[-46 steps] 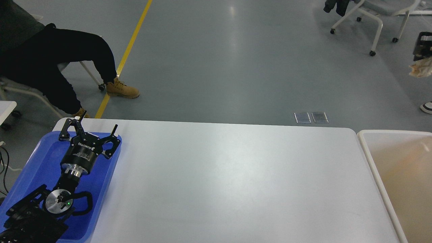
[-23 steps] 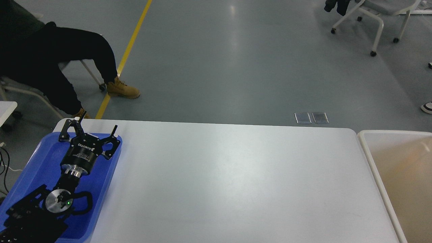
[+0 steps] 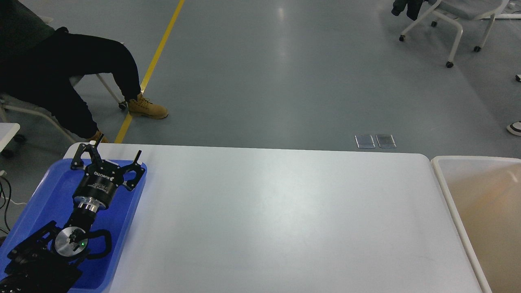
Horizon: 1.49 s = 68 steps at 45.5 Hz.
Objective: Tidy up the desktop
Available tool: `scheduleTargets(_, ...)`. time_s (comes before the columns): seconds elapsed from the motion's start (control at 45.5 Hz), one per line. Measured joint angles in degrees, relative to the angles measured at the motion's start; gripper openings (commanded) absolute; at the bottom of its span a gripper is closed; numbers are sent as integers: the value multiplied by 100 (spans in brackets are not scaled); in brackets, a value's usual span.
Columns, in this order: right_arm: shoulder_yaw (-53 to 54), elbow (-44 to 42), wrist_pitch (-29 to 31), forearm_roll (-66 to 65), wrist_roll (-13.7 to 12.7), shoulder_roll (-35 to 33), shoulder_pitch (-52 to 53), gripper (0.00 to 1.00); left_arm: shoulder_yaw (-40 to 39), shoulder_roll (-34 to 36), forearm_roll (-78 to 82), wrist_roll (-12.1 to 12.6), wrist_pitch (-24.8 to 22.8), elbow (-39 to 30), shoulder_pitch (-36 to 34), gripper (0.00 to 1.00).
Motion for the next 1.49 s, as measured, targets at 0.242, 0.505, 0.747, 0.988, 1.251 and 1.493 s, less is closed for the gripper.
scheduleTargets(0.242,1539,-351,107,56,-48,347,-974,0,-3,0,0,0,1,0,0,99)
scheduleTargets(0.505,2130,-496,131,73,-21,865,-1532,1,0,0,0,0,1,1,0,99)
scheduleTargets(0.747,2389,-613,136,70,15,1186,-1788,0,0,0,1,0,2,1,1,99)
scheduleTargets(0.988,2475,-696,138,70,23,1341,-1976,0,-1,0,0,-2,2,1,1,99)
scheduleTargets(1.251,2537,-728,139,70,30,1402,-2104,100,-2,0,0,-2,1,1,1,99)
scheduleTargets(1.493,2566,-735,173,70,45,1417,-2170,100,-1,0,0,-2,1,0,1,99)
